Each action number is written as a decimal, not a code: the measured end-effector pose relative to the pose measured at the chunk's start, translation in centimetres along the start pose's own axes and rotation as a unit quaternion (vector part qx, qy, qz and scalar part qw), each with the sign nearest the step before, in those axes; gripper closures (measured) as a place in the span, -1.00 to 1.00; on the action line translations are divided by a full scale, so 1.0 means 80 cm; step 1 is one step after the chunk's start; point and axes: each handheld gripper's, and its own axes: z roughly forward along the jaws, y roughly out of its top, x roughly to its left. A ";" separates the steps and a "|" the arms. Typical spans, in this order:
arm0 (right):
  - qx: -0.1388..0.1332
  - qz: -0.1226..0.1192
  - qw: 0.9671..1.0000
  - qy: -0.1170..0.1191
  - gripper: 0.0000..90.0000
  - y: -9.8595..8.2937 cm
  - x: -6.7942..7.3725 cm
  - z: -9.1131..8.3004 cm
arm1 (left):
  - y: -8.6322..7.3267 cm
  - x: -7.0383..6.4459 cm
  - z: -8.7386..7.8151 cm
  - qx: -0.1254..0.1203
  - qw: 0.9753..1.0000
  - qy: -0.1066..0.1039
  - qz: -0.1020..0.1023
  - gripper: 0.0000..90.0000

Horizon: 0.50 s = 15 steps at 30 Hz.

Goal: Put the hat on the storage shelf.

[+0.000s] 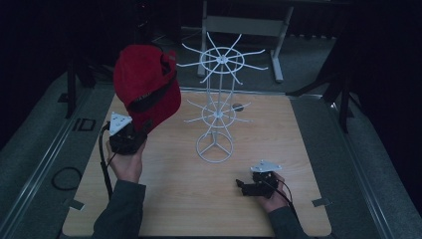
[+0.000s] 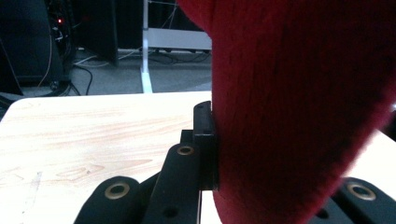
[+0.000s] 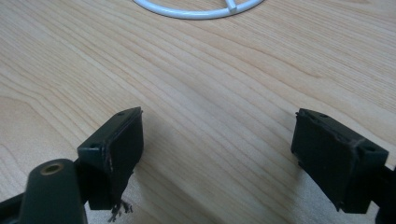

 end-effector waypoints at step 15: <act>-0.001 0.000 1.000 0.000 -0.63 0.000 0.000 0.000 | 0.017 0.002 -0.001 -0.007 1.000 -0.005 0.000 0.91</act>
